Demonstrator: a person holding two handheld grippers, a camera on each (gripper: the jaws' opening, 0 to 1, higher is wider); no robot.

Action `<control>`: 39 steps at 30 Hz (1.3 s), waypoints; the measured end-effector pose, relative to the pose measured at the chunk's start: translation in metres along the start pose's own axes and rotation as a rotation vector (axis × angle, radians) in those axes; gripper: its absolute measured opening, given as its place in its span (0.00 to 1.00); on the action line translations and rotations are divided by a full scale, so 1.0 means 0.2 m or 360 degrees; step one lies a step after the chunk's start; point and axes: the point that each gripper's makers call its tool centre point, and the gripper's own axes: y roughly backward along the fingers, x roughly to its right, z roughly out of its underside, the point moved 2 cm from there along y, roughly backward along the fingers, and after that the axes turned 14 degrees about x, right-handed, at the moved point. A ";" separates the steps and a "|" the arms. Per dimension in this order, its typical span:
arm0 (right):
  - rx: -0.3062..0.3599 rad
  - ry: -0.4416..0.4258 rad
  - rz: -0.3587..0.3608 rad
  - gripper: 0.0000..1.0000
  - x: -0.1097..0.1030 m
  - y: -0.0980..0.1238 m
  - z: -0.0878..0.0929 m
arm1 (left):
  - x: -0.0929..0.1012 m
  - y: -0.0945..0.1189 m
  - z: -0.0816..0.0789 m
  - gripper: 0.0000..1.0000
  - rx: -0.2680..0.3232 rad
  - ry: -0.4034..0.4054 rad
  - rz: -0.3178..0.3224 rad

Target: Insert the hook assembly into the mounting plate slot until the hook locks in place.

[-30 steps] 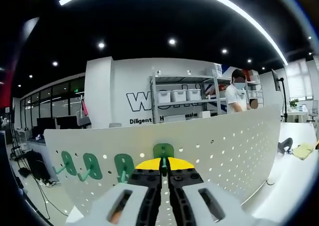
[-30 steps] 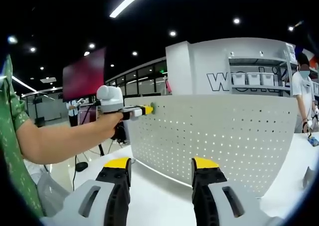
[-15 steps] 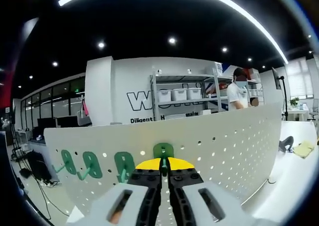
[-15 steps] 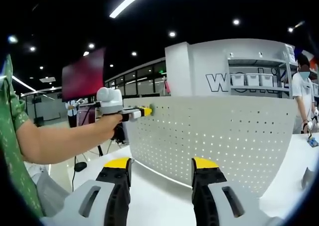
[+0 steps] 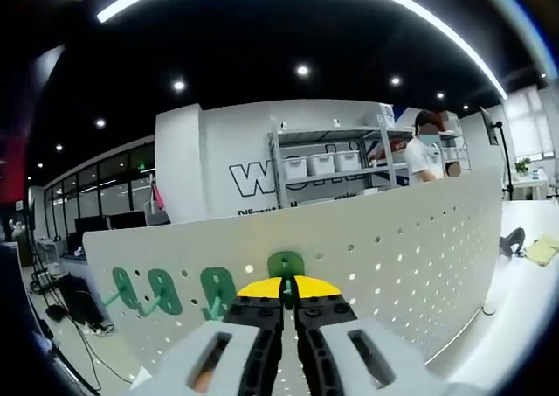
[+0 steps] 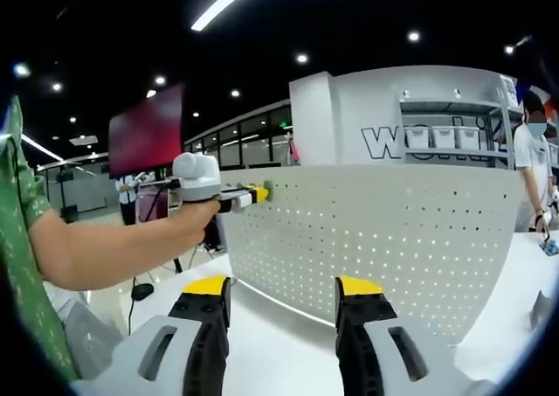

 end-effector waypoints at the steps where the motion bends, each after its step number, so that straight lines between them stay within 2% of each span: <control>1: -0.0001 -0.0002 0.0000 0.49 0.00 0.00 0.00 | 0.00 0.00 0.01 0.03 -0.0016 0.0016 -0.0012; 7: -0.0002 -0.0008 -0.0005 0.48 0.00 0.00 0.00 | 0.00 -0.02 0.02 0.03 -0.0003 0.0009 -0.0043; 17: 0.0003 -0.0009 -0.0005 0.48 0.00 0.00 0.00 | 0.00 -0.01 0.02 0.03 0.0011 -0.0043 -0.0036; 32: 0.0003 0.0000 -0.0004 0.48 -0.01 0.01 -0.01 | 0.02 0.02 0.01 0.06 0.0009 0.0055 -0.0023; 39: 0.0000 0.0004 -0.0010 0.48 -0.02 0.00 -0.01 | 0.03 0.04 0.00 0.12 0.0018 0.0083 -0.0013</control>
